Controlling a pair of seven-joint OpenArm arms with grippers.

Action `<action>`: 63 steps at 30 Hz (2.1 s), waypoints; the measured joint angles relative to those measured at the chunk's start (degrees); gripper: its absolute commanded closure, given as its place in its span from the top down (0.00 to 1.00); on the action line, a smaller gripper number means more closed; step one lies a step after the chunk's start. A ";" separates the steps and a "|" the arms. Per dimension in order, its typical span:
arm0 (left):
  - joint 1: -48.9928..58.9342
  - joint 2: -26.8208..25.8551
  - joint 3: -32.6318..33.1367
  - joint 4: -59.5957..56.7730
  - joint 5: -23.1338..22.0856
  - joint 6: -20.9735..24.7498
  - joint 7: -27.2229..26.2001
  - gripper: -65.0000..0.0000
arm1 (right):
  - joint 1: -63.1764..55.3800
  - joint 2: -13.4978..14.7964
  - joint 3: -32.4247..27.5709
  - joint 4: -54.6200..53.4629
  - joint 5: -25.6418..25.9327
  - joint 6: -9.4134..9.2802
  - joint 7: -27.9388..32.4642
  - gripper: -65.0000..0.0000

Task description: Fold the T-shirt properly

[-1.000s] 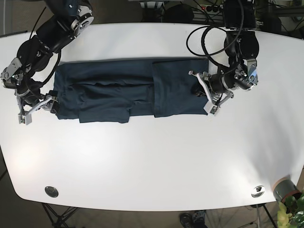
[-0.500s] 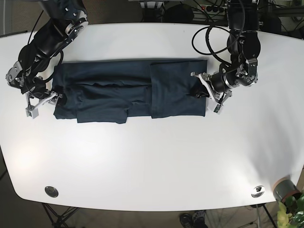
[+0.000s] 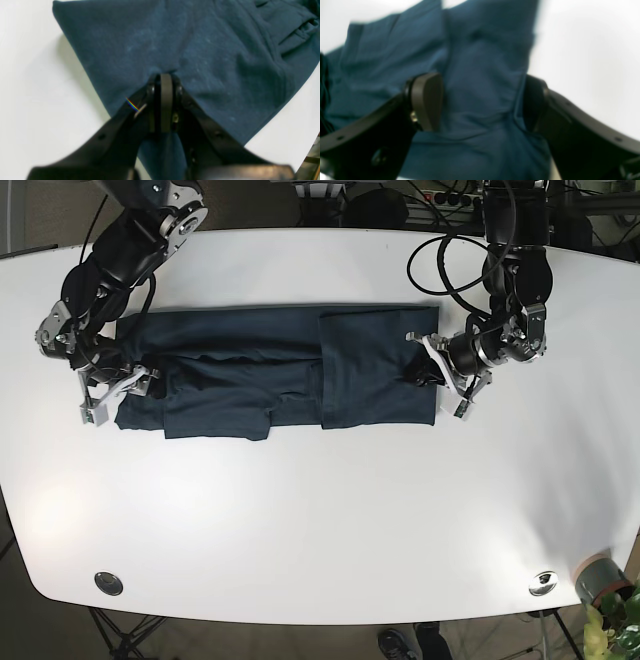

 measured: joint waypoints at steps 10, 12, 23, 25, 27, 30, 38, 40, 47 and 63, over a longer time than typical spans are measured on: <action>0.02 0.00 0.00 -0.02 0.00 0.00 0.00 0.01 | -0.94 -2.60 -2.19 2.62 -0.20 0.02 0.50 0.46; 0.04 0.00 0.00 -0.02 0.00 0.00 -0.02 0.01 | -1.14 -2.49 -2.29 2.51 -1.05 0.02 1.88 0.25; -0.31 0.83 0.52 -0.68 0.02 0.04 -0.04 0.01 | -2.78 -2.19 -2.60 5.86 -1.64 -0.17 1.79 0.03; -0.70 1.60 1.09 -1.81 -0.24 0.20 -1.33 0.01 | -4.39 -2.36 -2.97 10.16 -1.09 -0.07 1.88 0.03; -1.44 2.40 1.77 -2.73 -0.70 0.20 -1.49 0.01 | -5.68 -2.16 -4.31 14.29 -1.40 -0.13 1.79 0.03; -2.27 3.43 1.95 -2.95 -0.15 0.17 -0.63 0.01 | -7.98 -1.81 -8.50 21.16 -2.14 -0.70 1.53 0.03; -2.60 5.14 4.98 -2.95 0.46 0.63 -1.09 0.01 | -13.62 -4.00 -14.78 36.98 -1.33 -0.15 -0.42 0.03; -3.30 6.10 6.75 -3.34 0.68 0.63 -1.20 0.01 | -14.27 -5.40 -15.89 38.51 -1.29 -0.13 -2.69 0.03; -4.57 7.72 8.79 -5.84 2.49 0.35 -2.69 0.01 | -13.99 -11.37 -18.75 38.73 -1.25 -0.15 -4.28 0.03; -4.61 9.57 8.85 -7.19 2.16 0.17 -3.17 0.01 | -11.56 -12.96 -33.18 31.47 6.29 -4.37 -0.55 0.03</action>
